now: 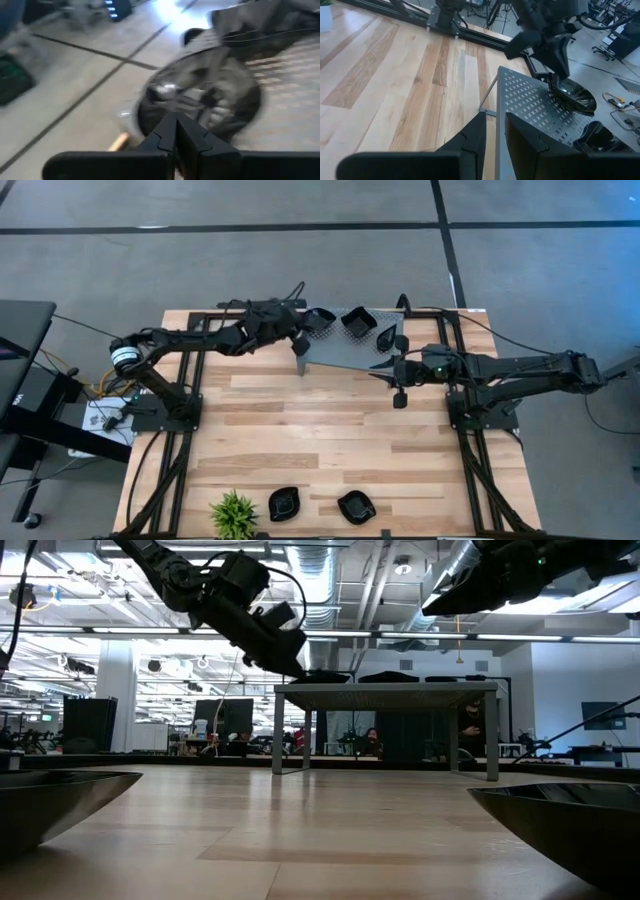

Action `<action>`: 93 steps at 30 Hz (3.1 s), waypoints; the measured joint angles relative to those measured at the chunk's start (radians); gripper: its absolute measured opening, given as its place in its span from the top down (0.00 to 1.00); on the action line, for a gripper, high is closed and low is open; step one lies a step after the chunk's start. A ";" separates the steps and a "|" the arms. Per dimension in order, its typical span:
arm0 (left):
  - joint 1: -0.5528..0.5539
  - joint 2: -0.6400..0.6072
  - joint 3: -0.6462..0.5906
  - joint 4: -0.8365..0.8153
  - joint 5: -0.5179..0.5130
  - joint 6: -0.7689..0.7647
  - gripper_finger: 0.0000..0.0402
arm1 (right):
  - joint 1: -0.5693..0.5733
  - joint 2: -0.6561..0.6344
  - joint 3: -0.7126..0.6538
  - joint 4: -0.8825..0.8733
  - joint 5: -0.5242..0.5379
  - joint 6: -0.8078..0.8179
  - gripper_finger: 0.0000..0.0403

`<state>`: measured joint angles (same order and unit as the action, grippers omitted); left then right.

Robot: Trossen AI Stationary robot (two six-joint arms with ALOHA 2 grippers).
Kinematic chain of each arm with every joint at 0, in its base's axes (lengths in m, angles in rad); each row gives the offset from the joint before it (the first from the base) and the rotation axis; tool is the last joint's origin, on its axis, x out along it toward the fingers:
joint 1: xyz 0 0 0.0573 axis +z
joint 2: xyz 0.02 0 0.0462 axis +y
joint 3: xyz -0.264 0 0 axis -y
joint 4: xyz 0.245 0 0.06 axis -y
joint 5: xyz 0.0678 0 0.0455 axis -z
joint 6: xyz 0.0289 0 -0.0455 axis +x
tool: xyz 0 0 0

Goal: Pick & Place Mini shaped plates
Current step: Stack the black leaf-shaped plate on the other black leaf-shaped plates on the shelf

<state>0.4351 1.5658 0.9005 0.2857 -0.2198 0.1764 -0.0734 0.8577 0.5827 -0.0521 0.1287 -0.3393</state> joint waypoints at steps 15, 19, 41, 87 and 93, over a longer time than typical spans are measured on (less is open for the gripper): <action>-0.041 -0.032 0.000 -0.048 0.065 0.002 0.99 | -0.001 0.000 0.000 0.000 0.000 -0.009 0.84; -0.060 -0.084 0.000 -0.015 0.066 0.002 0.98 | -0.002 0.000 0.000 0.000 0.001 -0.011 0.84; -0.797 -0.078 0.000 -0.218 0.156 -0.353 0.88 | -0.001 0.000 0.000 0.004 0.000 0.000 0.84; -0.818 -0.114 -0.002 -0.434 -0.334 -0.450 0.98 | -0.002 0.000 0.000 0.038 0.003 0.068 0.84; -0.438 -0.316 -0.002 -0.405 -0.287 -0.196 0.98 | -0.002 0.000 0.000 0.034 0.002 0.069 0.84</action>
<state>-0.0031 1.2497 0.8989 -0.1190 -0.5065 -0.0191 -0.0750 0.8581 0.5827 -0.0179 0.1310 -0.2708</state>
